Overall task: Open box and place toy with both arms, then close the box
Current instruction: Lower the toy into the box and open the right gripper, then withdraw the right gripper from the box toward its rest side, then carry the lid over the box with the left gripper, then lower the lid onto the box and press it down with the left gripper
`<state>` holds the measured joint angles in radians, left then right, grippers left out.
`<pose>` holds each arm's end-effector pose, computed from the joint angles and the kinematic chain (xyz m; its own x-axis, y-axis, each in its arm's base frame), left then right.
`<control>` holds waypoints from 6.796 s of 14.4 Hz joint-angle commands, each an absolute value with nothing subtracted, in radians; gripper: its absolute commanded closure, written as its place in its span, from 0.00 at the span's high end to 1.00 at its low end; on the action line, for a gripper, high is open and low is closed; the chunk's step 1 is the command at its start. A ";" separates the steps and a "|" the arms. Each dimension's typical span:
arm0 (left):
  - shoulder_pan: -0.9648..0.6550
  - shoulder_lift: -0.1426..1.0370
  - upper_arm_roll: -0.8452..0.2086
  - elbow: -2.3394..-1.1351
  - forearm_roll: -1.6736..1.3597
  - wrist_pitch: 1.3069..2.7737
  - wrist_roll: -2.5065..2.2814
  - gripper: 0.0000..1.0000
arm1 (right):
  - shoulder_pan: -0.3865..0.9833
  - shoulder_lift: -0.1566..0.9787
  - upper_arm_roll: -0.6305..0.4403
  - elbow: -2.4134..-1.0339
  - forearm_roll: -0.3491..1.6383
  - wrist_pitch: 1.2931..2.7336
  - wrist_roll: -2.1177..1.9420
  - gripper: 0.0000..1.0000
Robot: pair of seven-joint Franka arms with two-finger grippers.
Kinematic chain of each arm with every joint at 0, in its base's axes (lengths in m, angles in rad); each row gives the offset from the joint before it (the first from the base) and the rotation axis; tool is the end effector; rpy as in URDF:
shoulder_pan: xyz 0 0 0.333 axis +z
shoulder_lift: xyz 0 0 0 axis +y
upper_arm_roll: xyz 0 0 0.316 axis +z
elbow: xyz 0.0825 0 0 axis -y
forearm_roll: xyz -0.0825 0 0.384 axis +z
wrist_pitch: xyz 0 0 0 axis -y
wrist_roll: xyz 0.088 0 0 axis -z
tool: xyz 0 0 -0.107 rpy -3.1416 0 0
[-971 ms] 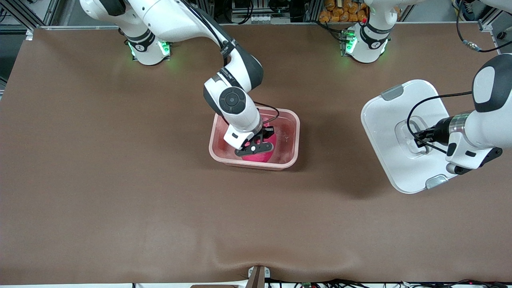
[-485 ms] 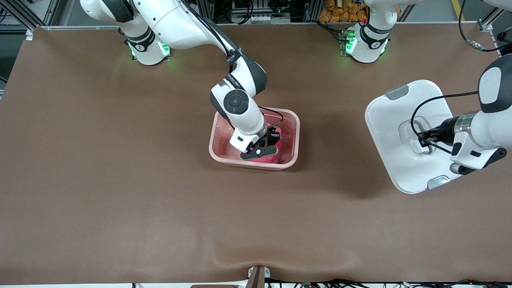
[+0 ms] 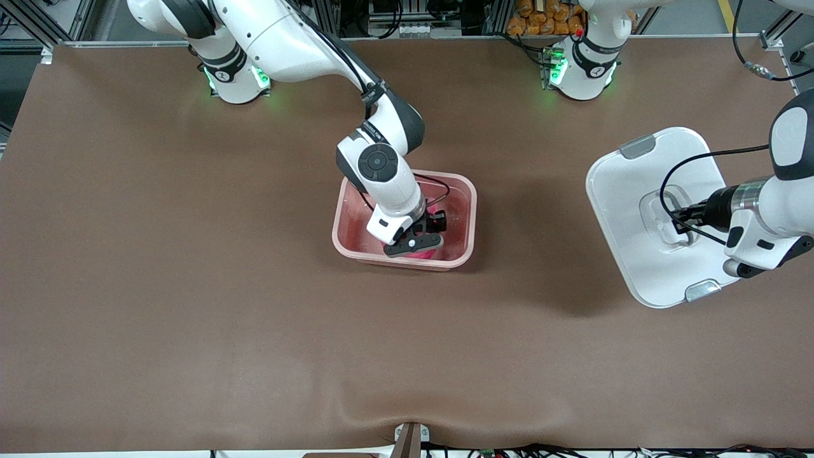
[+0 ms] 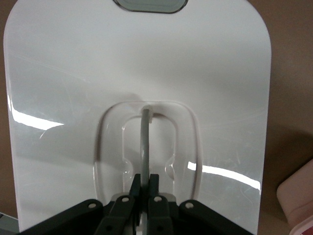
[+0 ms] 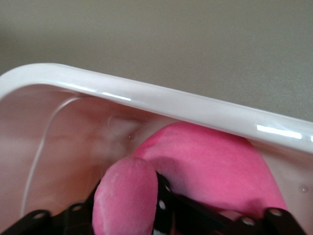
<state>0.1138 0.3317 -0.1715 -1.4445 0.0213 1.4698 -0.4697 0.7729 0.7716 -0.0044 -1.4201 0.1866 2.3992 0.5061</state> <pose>0.6244 -0.0196 0.4813 0.8736 0.3976 -0.2805 0.3843 -0.9174 -0.1034 0.5363 0.5214 0.2592 0.9869 0.1270 0.0998 0.1467 -0.9634 -0.2244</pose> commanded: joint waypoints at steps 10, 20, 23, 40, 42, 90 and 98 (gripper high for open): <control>0.123 0.328 -0.176 -1.445 0.006 1.470 -0.449 0.00 | 0.805 0.848 -0.018 -1.399 0.158 2.484 0.518 1.00; 0.123 0.328 -0.176 -1.443 0.008 1.471 -0.446 0.00 | 0.796 0.741 -0.028 -1.396 0.140 2.447 0.518 1.00; 0.123 0.328 -0.176 -1.443 0.008 1.471 -0.446 0.00 | 0.799 0.698 -0.026 -1.396 0.146 2.428 0.522 1.00; 0.095 0.313 -0.280 -1.431 -0.046 1.471 -0.782 0.00 | 0.344 0.298 -0.028 -1.436 0.150 1.792 0.373 1.00; 0.094 0.313 -0.325 -1.419 -0.046 1.479 -0.894 0.00 | 0.257 0.249 -0.028 -1.445 0.150 1.703 0.232 1.00; -0.976 0.684 0.028 -1.224 0.258 1.893 -2.502 0.00 | 0.012 -0.046 -0.067 -1.526 -0.020 1.401 -0.061 1.00; -0.973 0.663 0.026 -1.236 0.253 1.893 -2.496 0.00 | 0.011 -0.046 -0.067 -1.526 -0.020 1.401 -0.061 1.00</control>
